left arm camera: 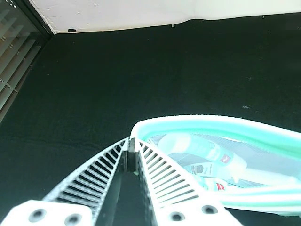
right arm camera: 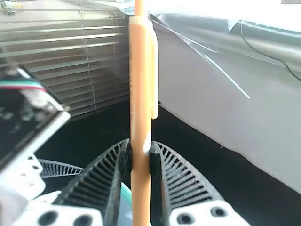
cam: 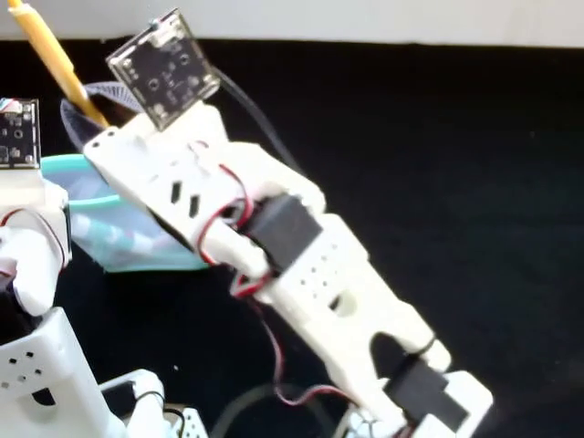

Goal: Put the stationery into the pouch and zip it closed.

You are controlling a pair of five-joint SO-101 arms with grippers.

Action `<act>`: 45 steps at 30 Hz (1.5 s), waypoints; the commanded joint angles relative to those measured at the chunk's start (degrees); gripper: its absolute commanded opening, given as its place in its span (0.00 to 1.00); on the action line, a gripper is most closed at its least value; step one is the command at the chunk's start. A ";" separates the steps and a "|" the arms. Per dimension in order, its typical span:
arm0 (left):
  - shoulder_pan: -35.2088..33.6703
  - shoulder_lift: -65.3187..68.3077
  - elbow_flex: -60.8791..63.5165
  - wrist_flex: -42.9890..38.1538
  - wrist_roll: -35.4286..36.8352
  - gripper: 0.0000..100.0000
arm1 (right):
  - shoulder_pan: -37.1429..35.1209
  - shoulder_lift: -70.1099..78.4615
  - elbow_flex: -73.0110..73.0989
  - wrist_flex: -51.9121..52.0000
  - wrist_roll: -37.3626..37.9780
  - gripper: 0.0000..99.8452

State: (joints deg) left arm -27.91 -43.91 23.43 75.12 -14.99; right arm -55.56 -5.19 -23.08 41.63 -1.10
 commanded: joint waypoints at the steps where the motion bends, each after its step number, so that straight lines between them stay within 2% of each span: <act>1: 0.48 0.57 3.82 0.88 0.35 0.01 | -0.57 3.30 -2.33 -4.53 -0.44 0.01; 9: 0.48 0.48 3.82 0.53 0.35 0.01 | -4.09 8.22 -2.15 -6.81 -0.44 0.01; 26: 0.40 0.48 3.82 0.53 0.35 0.01 | -2.07 10.15 7.78 -6.37 -0.26 0.01; 37: 0.40 0.57 3.82 0.44 0.35 0.01 | -2.15 2.86 7.69 8.84 -0.18 0.01; 45: 0.31 0.48 3.82 0.44 0.35 0.01 | -5.49 1.45 7.78 12.00 -0.09 0.01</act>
State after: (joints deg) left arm -27.56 -44.26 23.78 75.12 -14.99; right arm -59.96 -2.29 -14.99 51.82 -1.19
